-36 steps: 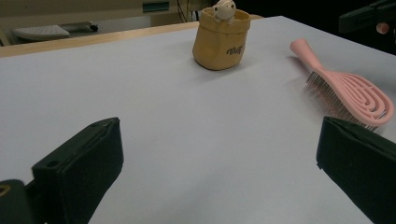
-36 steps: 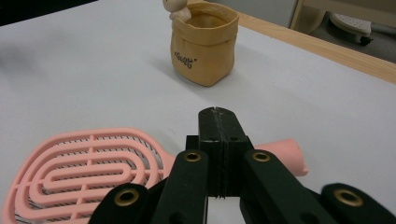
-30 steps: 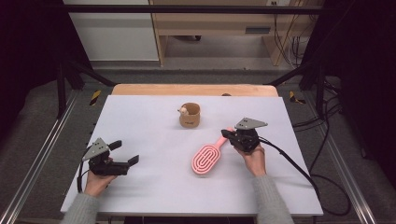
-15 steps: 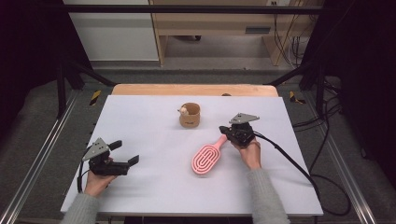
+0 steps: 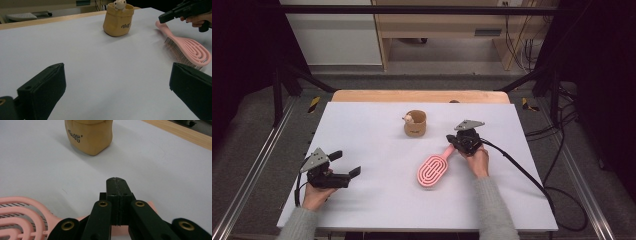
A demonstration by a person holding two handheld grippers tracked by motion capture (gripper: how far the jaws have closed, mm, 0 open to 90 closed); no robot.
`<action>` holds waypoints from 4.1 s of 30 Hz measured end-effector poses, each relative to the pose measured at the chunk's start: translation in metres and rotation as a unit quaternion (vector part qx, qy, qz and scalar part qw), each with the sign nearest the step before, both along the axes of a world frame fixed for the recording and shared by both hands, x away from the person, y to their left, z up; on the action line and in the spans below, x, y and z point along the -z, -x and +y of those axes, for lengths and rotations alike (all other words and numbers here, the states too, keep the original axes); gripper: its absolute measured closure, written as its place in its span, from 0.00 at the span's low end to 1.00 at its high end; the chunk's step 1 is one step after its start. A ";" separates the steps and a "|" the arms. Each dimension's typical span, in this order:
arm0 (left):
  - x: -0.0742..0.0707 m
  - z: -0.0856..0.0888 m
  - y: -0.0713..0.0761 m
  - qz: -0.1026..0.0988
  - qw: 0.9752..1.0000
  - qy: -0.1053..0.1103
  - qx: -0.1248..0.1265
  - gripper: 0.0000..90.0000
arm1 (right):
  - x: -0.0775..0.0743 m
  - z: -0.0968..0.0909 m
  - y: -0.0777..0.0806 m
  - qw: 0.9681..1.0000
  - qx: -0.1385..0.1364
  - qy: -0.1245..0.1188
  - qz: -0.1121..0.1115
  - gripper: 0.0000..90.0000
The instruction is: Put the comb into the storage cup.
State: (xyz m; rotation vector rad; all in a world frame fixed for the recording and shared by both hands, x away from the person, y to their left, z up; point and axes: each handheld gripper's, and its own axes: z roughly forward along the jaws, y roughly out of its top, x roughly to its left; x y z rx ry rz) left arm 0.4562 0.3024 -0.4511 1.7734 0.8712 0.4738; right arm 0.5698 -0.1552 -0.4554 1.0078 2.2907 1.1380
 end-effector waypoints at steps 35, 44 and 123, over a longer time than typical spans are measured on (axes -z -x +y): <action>0.000 0.000 0.000 -0.001 1.000 -0.001 0.000 0.01 | 0.005 -0.007 0.007 0.998 0.002 0.052 0.046 1.00; 0.000 0.000 0.000 0.000 1.000 -0.002 0.000 0.01 | 0.002 -0.010 0.013 0.998 -0.003 0.049 0.048 1.00; -0.001 0.000 0.000 -0.001 1.000 0.001 -0.003 0.01 | 0.008 -0.019 0.070 0.995 -0.051 0.047 0.068 1.00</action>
